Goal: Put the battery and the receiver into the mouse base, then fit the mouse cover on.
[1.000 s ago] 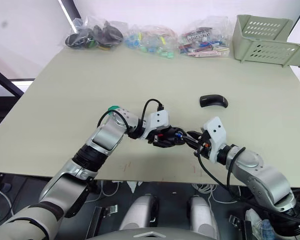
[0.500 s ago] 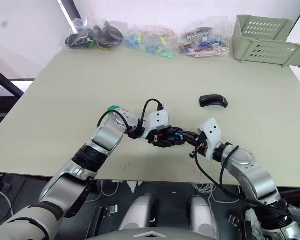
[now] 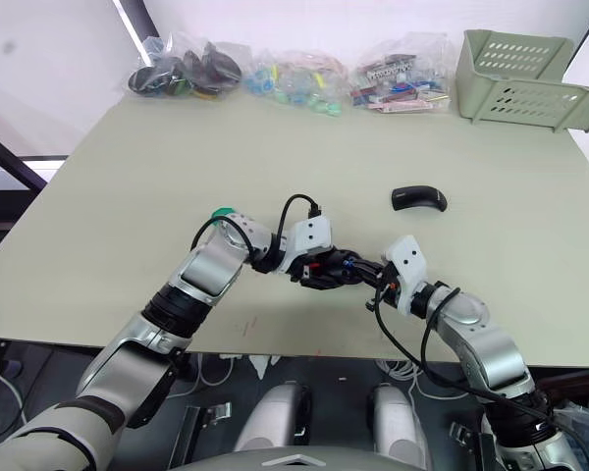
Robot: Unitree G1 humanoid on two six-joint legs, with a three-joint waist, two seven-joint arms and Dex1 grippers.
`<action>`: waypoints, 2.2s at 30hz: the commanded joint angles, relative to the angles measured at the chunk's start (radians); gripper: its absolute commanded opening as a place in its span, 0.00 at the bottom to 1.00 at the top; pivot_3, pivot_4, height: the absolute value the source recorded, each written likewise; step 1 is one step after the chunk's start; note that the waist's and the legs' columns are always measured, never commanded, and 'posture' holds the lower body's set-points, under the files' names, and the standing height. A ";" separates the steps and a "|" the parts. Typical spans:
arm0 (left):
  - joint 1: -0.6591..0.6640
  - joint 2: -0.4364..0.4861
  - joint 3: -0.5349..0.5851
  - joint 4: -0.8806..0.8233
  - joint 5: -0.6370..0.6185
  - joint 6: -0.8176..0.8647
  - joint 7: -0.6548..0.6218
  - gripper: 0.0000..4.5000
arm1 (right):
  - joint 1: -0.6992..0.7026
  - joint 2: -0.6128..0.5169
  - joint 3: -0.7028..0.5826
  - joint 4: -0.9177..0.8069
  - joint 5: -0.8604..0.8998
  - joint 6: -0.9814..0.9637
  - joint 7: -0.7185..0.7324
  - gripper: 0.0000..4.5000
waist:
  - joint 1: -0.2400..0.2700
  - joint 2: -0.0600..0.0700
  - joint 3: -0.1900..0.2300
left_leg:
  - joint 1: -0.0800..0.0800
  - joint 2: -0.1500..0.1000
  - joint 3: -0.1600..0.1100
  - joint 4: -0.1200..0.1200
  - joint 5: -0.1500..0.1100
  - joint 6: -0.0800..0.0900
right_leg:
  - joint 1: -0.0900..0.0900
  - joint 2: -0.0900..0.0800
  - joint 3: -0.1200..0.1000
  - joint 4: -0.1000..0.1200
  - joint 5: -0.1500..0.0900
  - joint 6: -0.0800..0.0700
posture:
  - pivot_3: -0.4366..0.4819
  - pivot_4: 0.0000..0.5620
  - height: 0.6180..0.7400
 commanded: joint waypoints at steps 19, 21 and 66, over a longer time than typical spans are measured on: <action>0.020 -0.032 -0.062 0.064 0.024 -0.006 0.011 0.65 | -0.053 0.020 0.002 0.167 -0.049 -0.028 0.096 0.02 | -0.014 -0.005 -0.018 | 0.008 0.001 0.001 0.000 0.000 0.000 | 0.007 0.000 0.001 0.001 0.000 0.000 | 0.48 0.27 1.00; 0.018 -0.036 -0.061 0.072 0.025 -0.010 0.013 0.65 | -0.059 -0.007 -0.054 0.081 0.012 -0.028 0.138 0.02 | -0.010 -0.004 -0.018 | 0.008 0.001 0.001 0.000 0.000 0.000 | 0.007 -0.001 0.001 0.001 0.000 0.000 | 0.48 0.27 1.00; -0.015 0.010 0.099 0.001 -0.124 -0.016 -0.034 0.92 | 0.282 -0.437 -0.613 -0.147 0.332 -0.011 0.521 1.00 | -0.007 -0.001 -0.001 | -0.004 -0.004 -0.004 0.002 0.000 0.000 | 0.000 0.000 0.002 0.000 0.000 0.000 | 0.48 0.27 1.00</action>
